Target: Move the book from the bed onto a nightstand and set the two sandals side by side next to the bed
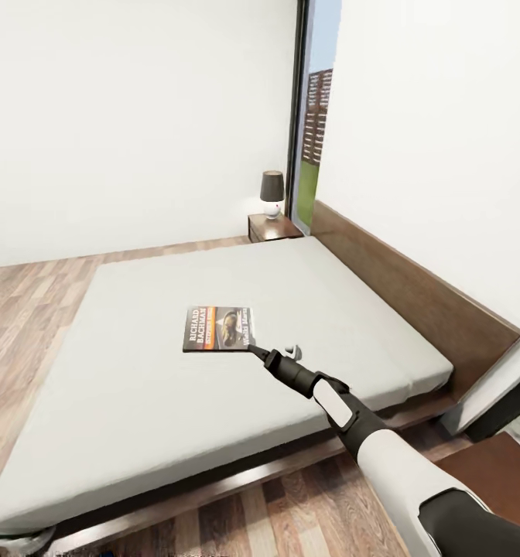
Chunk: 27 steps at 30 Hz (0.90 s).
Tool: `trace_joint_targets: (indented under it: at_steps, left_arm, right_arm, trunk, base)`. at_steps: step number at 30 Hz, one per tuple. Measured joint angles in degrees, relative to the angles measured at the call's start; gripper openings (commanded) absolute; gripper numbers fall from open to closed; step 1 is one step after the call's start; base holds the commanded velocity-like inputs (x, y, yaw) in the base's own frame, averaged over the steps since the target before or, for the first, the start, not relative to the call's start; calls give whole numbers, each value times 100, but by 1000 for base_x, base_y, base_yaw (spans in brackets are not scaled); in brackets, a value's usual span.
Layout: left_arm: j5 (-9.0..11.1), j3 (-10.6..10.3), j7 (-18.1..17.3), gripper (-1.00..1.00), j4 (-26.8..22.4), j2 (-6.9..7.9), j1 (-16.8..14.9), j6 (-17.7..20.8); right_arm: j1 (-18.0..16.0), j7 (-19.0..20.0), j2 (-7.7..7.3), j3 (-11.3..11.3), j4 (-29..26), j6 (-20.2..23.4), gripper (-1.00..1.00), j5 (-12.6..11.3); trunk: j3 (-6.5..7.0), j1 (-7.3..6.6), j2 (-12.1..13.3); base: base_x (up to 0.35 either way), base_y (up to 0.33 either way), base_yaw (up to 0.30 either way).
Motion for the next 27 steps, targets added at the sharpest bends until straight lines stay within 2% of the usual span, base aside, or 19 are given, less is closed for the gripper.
trace_joint_targets:
  at_steps: [27]
  left_arm:
    - [-7, -2, -7, 100, 0, -17, 0, 3]
  right_arm:
    - [0, 24, -9, -8, 5, 0, -100, -9]
  trunk:
    - [0, 0, 0]
  base:
    - [0, 0, 290]
